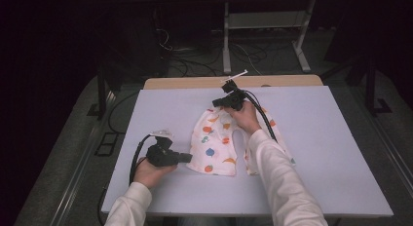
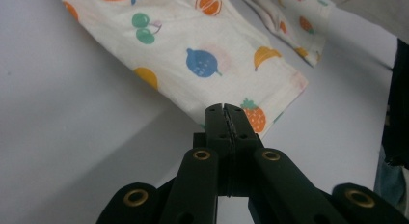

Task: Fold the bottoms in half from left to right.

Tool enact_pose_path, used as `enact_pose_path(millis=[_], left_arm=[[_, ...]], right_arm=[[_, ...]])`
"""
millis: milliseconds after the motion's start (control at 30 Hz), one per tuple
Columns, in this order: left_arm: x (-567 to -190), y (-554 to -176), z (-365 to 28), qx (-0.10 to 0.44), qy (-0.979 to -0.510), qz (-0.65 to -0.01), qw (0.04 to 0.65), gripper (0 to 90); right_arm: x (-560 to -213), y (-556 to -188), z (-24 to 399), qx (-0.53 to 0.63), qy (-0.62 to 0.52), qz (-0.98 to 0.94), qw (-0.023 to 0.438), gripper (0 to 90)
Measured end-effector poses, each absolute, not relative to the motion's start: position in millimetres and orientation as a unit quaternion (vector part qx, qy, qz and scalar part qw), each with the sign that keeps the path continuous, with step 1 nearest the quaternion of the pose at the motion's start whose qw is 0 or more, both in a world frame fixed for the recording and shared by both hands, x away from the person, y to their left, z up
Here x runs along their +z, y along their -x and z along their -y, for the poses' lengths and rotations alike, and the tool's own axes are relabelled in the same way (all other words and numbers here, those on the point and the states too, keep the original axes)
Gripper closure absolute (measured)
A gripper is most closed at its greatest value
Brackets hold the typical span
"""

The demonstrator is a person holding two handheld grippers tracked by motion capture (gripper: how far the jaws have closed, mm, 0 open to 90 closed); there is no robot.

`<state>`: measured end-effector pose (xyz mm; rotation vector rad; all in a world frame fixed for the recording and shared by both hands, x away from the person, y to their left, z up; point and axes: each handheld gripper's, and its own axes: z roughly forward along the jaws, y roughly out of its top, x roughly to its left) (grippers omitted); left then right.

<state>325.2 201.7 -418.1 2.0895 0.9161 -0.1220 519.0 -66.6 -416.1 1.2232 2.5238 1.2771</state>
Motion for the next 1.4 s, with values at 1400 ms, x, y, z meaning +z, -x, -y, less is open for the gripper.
enact_pose_path(millis=[1400], left_arm=[[-377.1,-332.0,-115.1,-0.096,-0.835,-0.264,0.472,89.5]], right_arm=[[-386.3,-515.6,128.4,0.442,-0.416,-0.793,0.048,88.8]])
